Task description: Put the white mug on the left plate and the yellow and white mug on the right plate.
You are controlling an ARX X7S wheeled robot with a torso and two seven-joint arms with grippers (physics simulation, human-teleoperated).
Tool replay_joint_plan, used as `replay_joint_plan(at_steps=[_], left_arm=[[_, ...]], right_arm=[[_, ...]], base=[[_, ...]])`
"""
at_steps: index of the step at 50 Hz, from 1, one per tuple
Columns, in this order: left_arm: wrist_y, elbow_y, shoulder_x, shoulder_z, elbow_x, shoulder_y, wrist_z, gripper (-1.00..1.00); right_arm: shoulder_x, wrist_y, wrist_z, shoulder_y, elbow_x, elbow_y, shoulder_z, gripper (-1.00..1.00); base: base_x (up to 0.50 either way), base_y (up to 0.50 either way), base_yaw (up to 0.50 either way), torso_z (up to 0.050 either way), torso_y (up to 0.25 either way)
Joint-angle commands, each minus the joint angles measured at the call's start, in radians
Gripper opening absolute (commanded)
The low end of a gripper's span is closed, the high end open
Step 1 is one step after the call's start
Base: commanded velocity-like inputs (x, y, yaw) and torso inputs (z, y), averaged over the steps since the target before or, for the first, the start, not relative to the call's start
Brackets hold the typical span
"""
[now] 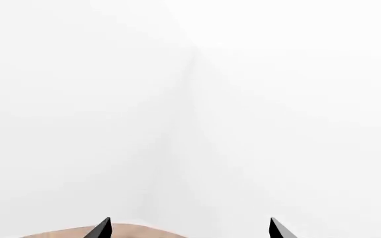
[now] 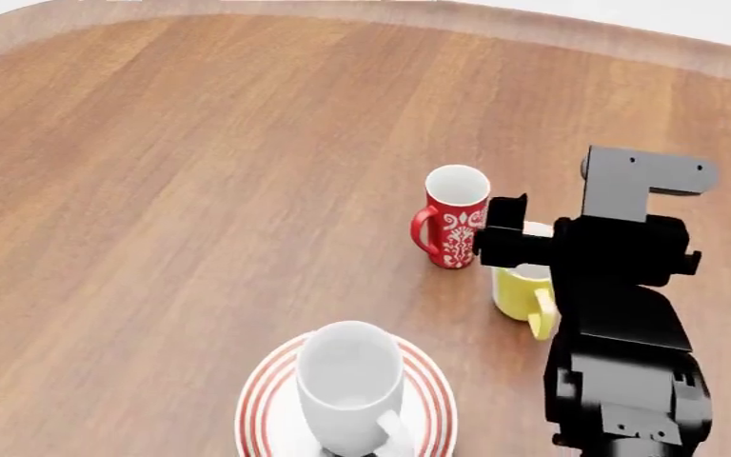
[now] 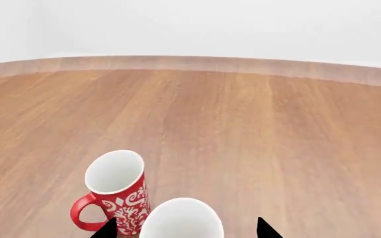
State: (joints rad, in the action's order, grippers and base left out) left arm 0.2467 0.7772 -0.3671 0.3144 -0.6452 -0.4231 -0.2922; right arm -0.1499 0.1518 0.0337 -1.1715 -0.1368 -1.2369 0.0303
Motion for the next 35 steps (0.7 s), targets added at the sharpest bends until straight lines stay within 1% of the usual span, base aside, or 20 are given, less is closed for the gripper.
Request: replay_joint_plan(at_steps=[1,4,8,16,21,28,33,35], left_arm=[[0.009,0.006,-0.005,-0.009,-0.012,-0.008,0.013,1.0],[0.008,-0.002,-0.004,-0.008,-0.017,-0.004,0.008,1.0],[-0.011,0.001,-0.006,-0.016,0.022,0.003,-0.006,1.0],[-0.001,-0.004,-0.006,-0.024,0.013,-0.001,0.007,1.0],[0.018,-0.009,-0.001,-0.021,-0.011,-0.004,0.015,1.0],[0.02,-0.013,0.002,-0.028,-0.003,0.001,0.015,1.0],[0.015,-0.013,0.003,-0.033,0.034,0.006,0.011,1.0],[0.009,-0.007,0.0,-0.037,0.051,0.006,0.009,1.0]], right_arm=[[0.025,0.011,0.03,-0.038,0.101,-0.072,-0.091,1.0],[0.029,0.021,0.037,-0.037,0.114,-0.072,-0.099,1.0],[0.032,0.039,0.059,-0.047,0.13,-0.072,-0.089,1.0],[0.033,0.048,0.056,-0.067,0.137,-0.072,-0.086,1.0],[0.026,0.059,0.054,-0.096,0.134,-0.072,-0.09,1.0],[0.014,0.044,0.049,-0.145,0.133,-0.072,-0.104,1.0],[0.011,0.047,0.048,-0.151,0.138,-0.072,-0.097,1.0],[0.009,0.045,0.046,-0.151,0.136,-0.072,-0.099,1.0]], base=[[0.0,0.0,0.0,0.0,0.0],[0.0,0.0,0.0,0.0,0.0],[0.0,0.0,0.0,0.0,-0.035],[0.0,0.0,0.0,0.0,-0.25],[0.0,0.0,0.0,0.0,0.0],[0.0,0.0,0.0,0.0,0.0],[0.0,0.0,0.0,0.0,0.0],[0.0,0.0,0.0,0.0,-0.25]])
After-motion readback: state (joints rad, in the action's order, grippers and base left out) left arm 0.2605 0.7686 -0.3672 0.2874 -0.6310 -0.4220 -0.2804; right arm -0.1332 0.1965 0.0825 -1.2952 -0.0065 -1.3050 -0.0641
